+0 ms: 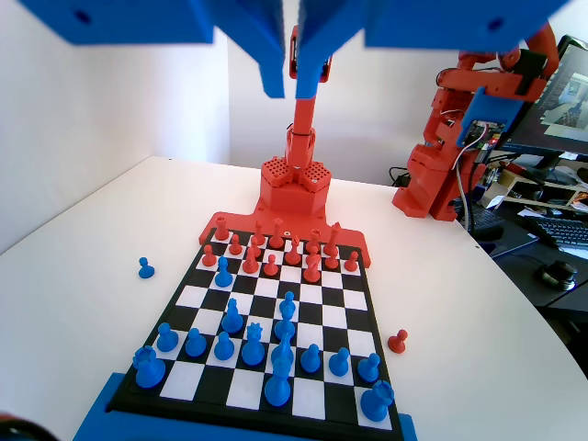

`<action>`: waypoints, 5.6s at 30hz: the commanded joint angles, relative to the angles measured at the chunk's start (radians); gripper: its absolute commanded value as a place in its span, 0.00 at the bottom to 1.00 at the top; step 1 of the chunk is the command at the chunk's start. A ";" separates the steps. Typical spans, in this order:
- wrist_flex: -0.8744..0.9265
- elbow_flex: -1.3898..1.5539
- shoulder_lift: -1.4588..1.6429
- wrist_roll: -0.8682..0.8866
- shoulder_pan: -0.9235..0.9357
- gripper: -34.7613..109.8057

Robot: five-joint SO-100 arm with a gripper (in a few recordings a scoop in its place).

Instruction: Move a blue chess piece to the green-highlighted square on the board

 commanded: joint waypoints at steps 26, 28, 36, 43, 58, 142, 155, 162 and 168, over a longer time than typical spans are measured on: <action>-0.017 0.006 0.020 -0.005 0.005 0.27; -0.017 0.006 0.020 -0.005 0.005 0.27; -0.017 0.006 0.020 -0.006 0.003 0.25; -0.017 0.006 0.020 -0.006 -0.006 0.25; 0.046 -0.147 -0.103 0.095 -0.043 0.26; -0.752 -0.341 -1.657 0.270 -0.130 0.30; -0.749 -0.442 -1.750 0.273 -0.132 0.30; -0.739 -0.445 -1.747 0.279 -0.156 0.30; -0.735 -0.440 -1.741 0.279 -0.161 0.30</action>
